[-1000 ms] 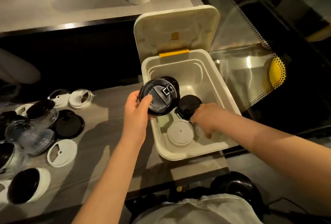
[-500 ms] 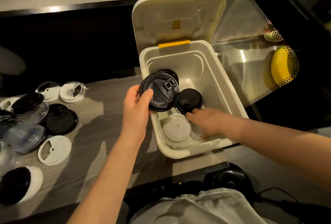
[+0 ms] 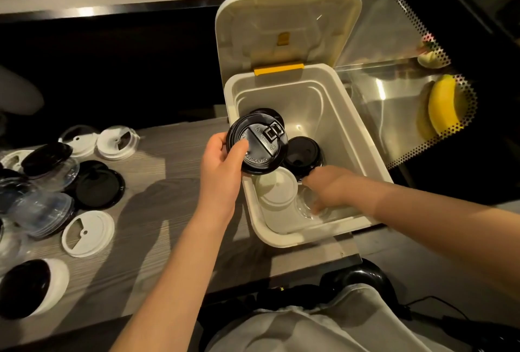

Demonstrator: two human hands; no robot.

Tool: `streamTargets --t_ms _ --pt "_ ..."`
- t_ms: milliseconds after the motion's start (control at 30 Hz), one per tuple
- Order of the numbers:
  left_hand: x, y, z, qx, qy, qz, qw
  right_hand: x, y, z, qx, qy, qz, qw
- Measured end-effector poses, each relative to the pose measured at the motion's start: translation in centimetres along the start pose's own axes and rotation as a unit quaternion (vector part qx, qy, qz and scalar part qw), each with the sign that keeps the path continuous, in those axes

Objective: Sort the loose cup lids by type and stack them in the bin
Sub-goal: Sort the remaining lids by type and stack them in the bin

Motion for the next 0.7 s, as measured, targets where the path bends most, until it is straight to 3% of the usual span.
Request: streamTargets --t_ms 167,267,333,400,467,500,600,700 --pt "-0.1 0.1 0.1 -0.014 -0.004 0.006 1.000 0.4 0.2 0.6 -0.011 -0.016 -0.032 0.999" --pt "-0.4 0.5 0.1 -0.027 -0.009 0.012 1.000 1.3 0.4 3.2 -0.041 0.122 -0.032 0.991" --pt "-0.6 0.9 0.0 -0.041 -0.015 0.013 0.999 2.0 0.7 5.3 -0.168 0.245 -0.040 0.954" --pt "-0.9 1.1 -0.1 -0.051 -0.018 0.006 0.999 2.6 0.9 7.1 -0.366 0.315 -0.041 0.875" --pt "-1.1 1.4 -0.4 -0.058 -0.024 -0.001 0.998 3.0 0.5 8.3 -0.532 0.306 -0.032 0.789" --pt "-1.1 1.6 -0.6 -0.062 -0.029 -0.005 0.998 3.0 0.4 8.8 -0.583 0.280 -0.024 0.762" --pt "-1.2 2.2 -1.4 -0.077 -0.055 -0.016 0.995 2.9 0.0 9.9 -0.624 0.231 0.013 0.747" --pt "-1.4 2.6 -2.0 -0.087 -0.071 -0.027 0.993 2.5 0.3 10.7 -0.625 0.261 0.021 0.735"
Point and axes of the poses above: each hand's wrist, its own x-axis away from the middle knuckle, its own z-axis out of the back of the hand, y = z × x, the point moved 2 cm from there along -x, towards the middle knuckle, and after that the axes turned 11 degrees about y, right-handed, at the moved point
